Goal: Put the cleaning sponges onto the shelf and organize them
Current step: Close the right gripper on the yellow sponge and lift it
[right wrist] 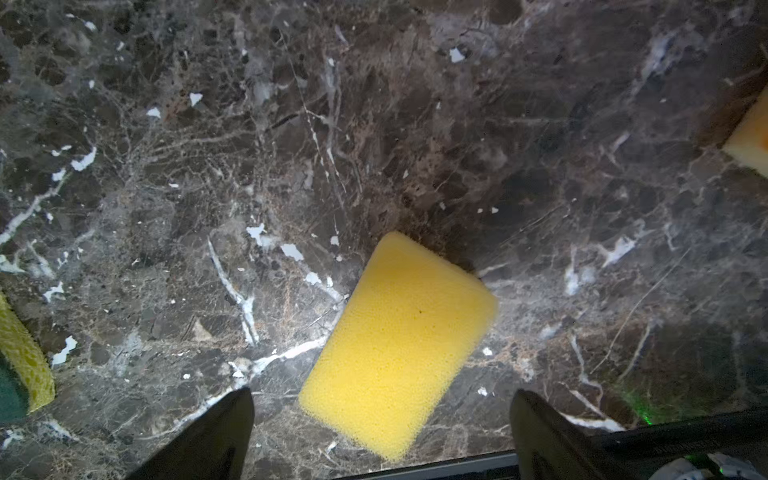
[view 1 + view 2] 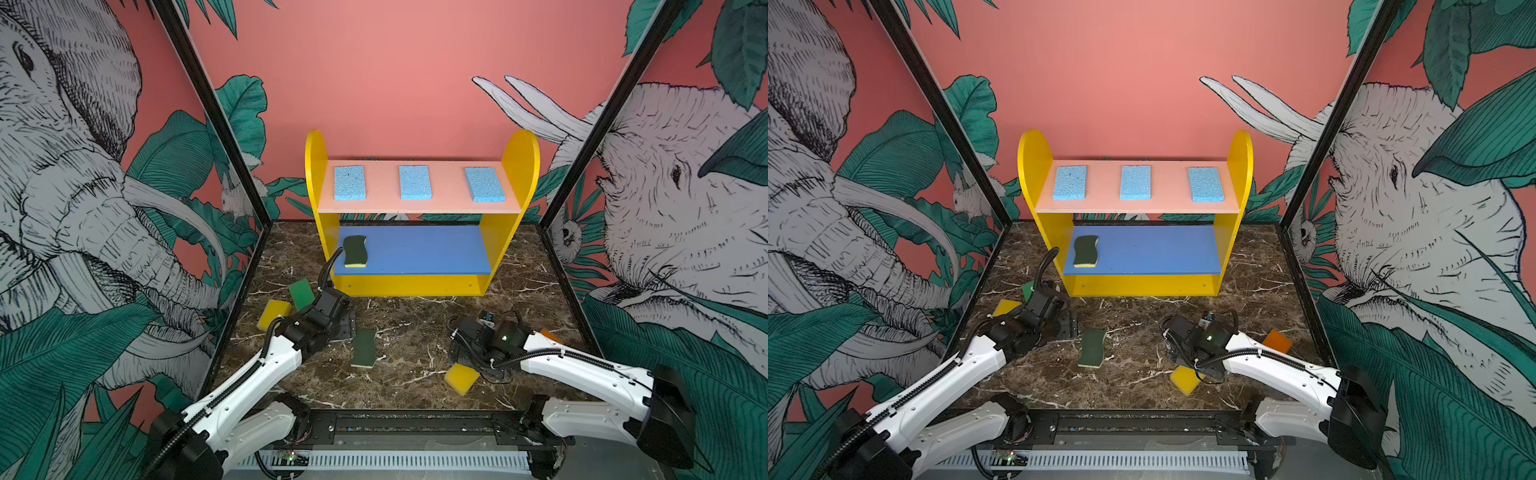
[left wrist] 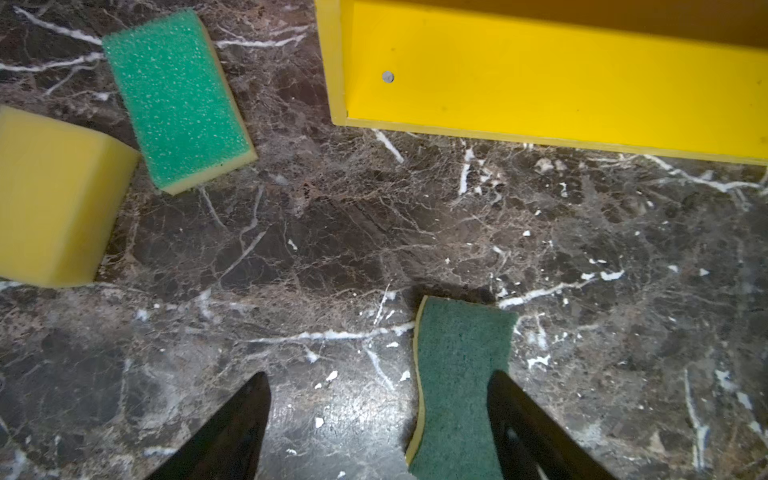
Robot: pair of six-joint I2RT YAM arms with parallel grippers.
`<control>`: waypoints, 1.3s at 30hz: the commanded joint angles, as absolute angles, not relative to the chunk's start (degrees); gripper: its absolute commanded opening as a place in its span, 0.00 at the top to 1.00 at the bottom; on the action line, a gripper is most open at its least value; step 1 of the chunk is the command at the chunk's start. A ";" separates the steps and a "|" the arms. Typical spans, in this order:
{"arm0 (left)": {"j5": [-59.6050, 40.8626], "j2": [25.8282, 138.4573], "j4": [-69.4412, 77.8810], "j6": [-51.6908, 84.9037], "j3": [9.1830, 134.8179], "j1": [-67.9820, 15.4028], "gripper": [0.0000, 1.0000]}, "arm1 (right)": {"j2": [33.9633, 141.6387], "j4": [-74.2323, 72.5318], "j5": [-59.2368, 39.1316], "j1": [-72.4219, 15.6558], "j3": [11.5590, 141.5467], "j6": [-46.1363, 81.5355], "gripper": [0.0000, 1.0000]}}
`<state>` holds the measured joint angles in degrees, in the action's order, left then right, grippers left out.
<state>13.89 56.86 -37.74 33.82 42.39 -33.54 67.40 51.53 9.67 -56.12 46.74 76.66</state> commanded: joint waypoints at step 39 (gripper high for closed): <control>13.45 50.42 -36.47 33.96 42.60 -33.49 0.12 | 75.82 37.09 2.10 -60.65 36.45 105.50 0.01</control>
<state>11.84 51.62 -34.57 33.63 42.13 -33.54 75.22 38.61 3.66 -60.84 37.56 97.08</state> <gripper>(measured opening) 0.881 0.987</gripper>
